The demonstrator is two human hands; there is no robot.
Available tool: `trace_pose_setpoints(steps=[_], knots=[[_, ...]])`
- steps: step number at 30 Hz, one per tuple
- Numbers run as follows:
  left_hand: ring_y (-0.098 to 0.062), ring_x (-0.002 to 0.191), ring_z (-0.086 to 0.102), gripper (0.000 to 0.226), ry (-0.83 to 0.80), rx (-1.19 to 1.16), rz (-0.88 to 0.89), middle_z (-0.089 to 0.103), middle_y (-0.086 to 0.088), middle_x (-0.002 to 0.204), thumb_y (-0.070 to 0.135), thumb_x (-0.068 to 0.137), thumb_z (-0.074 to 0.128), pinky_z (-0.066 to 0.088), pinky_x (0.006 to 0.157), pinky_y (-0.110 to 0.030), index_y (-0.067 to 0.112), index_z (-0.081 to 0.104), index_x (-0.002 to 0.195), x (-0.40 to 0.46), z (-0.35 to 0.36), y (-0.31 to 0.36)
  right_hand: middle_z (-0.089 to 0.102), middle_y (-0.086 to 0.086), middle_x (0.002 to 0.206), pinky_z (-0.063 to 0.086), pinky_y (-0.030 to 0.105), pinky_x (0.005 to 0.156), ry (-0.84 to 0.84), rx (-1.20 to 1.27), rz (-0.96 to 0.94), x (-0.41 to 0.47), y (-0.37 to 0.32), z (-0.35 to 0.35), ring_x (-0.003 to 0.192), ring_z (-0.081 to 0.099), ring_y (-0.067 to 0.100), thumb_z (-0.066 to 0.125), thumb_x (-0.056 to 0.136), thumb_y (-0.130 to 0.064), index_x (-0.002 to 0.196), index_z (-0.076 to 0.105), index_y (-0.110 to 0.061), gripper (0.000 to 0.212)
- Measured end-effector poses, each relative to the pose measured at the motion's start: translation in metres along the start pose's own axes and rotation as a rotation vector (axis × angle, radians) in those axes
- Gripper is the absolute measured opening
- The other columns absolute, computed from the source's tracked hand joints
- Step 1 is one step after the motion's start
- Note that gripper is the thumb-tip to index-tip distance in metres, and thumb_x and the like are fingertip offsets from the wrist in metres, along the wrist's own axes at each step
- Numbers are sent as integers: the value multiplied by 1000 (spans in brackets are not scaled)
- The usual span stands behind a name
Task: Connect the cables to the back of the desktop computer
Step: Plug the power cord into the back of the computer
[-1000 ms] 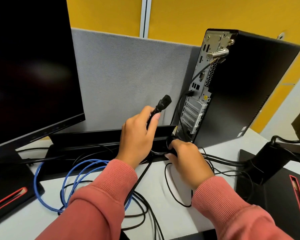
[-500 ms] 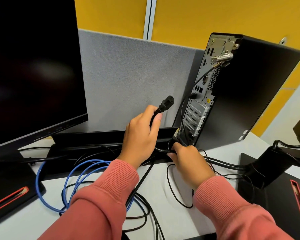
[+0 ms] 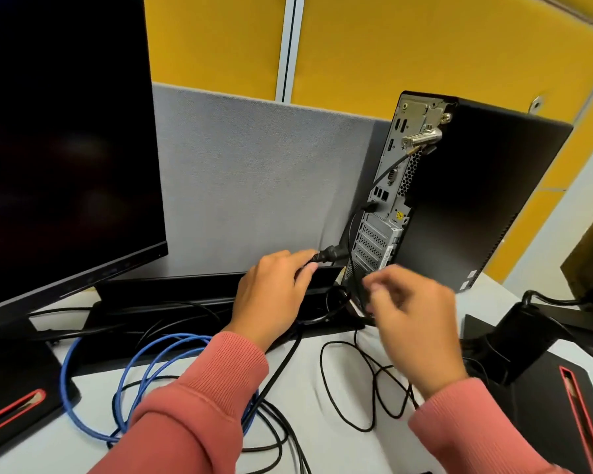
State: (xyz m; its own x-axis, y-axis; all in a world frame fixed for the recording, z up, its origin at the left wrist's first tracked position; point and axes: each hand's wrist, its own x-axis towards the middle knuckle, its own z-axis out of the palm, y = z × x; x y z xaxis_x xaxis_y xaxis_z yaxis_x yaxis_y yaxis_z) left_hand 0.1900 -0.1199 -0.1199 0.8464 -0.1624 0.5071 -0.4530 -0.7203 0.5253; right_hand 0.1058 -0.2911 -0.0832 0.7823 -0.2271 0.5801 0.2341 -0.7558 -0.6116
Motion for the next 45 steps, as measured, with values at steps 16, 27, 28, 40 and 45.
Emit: trace_pose_setpoints(steps=[16, 27, 28, 40, 45], knots=[[-15, 76, 52, 25, -127, -179, -62, 53, 6, 81, 43, 108, 36, 43, 70, -39, 27, 38, 89, -4, -2, 3, 38, -4, 160, 14, 46, 125, 400, 101, -166, 151, -39, -26, 154, 16, 14, 44, 103, -33, 148, 50, -29, 46], [-11, 67, 41, 25, -181, -391, -27, 48, 3, 76, 34, 109, 38, 37, 64, -34, 19, 42, 89, -3, -3, -3, 53, -5, 140, 30, 51, 114, 569, 106, -278, 159, -25, -14, 143, 35, 19, 43, 99, -27, 127, 60, -23, 33], [-11, 67, 43, 25, -176, -361, -22, 49, 4, 76, 36, 109, 38, 37, 64, -34, 21, 44, 89, -2, -2, -4, 53, -6, 139, 30, 53, 113, 582, 106, -274, 159, -25, -13, 142, 36, 19, 43, 99, -27, 127, 60, -24, 33], [-23, 86, 65, 30, -83, 128, -73, 69, 6, 93, 40, 109, 37, 55, 72, -38, 36, 65, 122, 4, 5, 3, 54, -7, 138, 33, 58, 110, 646, 134, -295, 163, -23, -6, 141, 38, 21, 46, 97, -25, 125, 61, -24, 32], [-33, 95, 68, 25, -193, 366, 86, 71, -4, 99, 38, 106, 48, 48, 69, -37, 28, 69, 112, 19, 9, 27, 56, -6, 135, 33, 58, 109, 649, 147, -286, 163, -25, -6, 140, 39, 21, 47, 95, -26, 123, 62, -24, 32]])
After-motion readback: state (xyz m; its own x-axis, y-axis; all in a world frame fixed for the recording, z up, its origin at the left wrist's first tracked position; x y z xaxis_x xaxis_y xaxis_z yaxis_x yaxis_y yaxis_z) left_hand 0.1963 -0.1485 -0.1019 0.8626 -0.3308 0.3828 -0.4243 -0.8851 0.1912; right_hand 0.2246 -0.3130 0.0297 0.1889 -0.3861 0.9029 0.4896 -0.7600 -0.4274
